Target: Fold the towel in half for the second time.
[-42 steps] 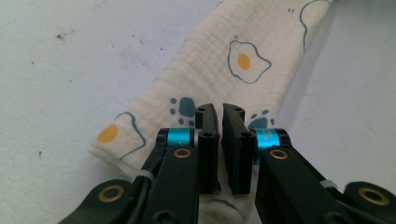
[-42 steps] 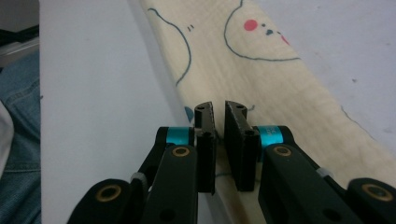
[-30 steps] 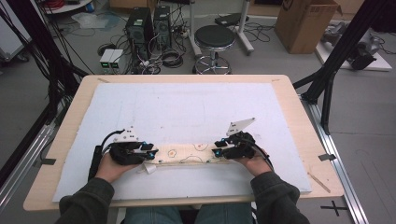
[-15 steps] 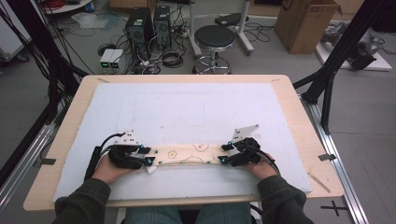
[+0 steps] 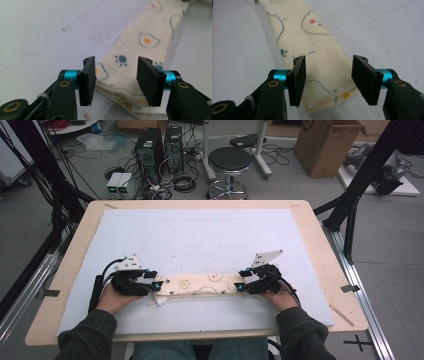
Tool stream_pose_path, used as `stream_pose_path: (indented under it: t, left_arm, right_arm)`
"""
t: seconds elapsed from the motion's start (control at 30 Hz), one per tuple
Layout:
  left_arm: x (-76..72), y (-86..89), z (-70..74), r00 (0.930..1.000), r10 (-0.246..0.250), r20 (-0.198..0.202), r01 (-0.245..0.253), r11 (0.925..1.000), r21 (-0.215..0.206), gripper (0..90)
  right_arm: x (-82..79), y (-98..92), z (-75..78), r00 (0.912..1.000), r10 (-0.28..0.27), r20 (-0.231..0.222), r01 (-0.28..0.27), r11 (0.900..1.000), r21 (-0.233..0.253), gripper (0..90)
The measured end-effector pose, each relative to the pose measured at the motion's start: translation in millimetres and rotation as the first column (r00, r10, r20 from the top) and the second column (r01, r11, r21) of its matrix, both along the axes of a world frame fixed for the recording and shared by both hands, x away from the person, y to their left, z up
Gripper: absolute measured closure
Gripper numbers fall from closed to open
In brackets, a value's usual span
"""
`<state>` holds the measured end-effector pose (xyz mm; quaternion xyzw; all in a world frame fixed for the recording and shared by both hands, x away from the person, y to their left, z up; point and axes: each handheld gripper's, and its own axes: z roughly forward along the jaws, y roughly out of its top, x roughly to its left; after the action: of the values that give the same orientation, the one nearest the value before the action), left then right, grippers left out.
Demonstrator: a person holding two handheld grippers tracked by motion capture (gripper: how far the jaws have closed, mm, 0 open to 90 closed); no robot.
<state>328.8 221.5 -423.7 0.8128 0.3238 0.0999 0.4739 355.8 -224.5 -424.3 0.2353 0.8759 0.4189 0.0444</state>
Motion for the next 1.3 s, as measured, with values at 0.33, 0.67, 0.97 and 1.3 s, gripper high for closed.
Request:
stream_pose_path:
  t: [0.33, 0.67, 0.97, 1.3]
  left_arm:
    - [14.1, -1.0, -10.4, 0.9954, 0.048, -0.083, -0.047, 0.9988, 0.013, 51.7]
    - [15.1, -4.0, -13.6, 0.9947, 0.041, -0.094, -0.036, 0.9975, 0.061, 52.1]
    - [14.2, -7.7, -16.5, 0.9941, 0.031, -0.104, -0.021, 0.9949, 0.099, 47.9]
    - [14.0, -0.6, -10.8, 0.9947, 0.048, -0.092, -0.044, 0.9984, 0.036, 47.8]
  right_arm:
    - [20.8, -9.5, -0.2, 0.9915, -0.101, -0.082, 0.105, 0.993, 0.045, 45.5]
    - [21.5, -9.1, -4.0, 0.9883, -0.095, -0.12, 0.097, 0.995, 0.013, 47.6]
    - [3.1, 0.3, -7.6, 0.9991, -0.008, -0.042, 0.003, 0.995, -0.099, 39.9]
    - [5.8, -7.8, 3.8, 0.9993, -0.011, -0.036, 0.011, 1.0, -0.015, 39.3]
